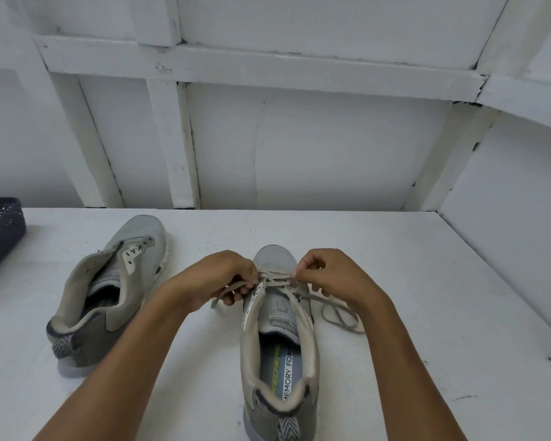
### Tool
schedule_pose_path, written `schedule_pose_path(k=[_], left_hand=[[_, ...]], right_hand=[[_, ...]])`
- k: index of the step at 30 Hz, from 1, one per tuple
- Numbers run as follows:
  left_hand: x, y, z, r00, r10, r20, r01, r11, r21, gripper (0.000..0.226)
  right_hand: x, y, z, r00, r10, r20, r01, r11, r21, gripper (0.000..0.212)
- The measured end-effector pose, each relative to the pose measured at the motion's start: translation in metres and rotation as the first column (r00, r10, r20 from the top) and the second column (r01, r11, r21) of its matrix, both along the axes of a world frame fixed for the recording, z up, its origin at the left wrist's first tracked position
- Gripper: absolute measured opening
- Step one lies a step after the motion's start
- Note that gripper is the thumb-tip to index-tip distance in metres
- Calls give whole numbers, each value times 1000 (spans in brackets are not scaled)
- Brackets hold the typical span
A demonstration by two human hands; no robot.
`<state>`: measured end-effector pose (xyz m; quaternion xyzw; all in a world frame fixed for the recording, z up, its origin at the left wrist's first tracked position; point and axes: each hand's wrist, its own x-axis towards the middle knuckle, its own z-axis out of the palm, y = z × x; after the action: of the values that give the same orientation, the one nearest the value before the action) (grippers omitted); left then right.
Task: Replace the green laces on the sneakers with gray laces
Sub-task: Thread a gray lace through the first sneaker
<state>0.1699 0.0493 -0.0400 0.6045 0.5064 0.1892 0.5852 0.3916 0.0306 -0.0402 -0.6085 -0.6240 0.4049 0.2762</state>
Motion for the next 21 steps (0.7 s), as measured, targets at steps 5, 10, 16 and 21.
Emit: schedule_pose_path(k=[5, 10, 16, 21], left_hand=[[-4, 1, -2, 999, 18, -41, -18, 1000, 6, 18], [-11, 5, 2, 969, 39, -243, -13, 994, 105, 28], [-26, 7, 0, 862, 83, -500, -10, 989, 147, 17], [-30, 8, -11, 684, 187, -705, 127, 921, 368, 6]], right_hand=[[-8, -6, 6, 991, 122, 54, -117, 989, -93, 36], [-11, -9, 12, 991, 124, 46, -115, 980, -163, 23], [-14, -16, 21, 996, 73, 59, -56, 970, -238, 35], [-15, -22, 24, 999, 31, 21, -24, 960, -279, 32]])
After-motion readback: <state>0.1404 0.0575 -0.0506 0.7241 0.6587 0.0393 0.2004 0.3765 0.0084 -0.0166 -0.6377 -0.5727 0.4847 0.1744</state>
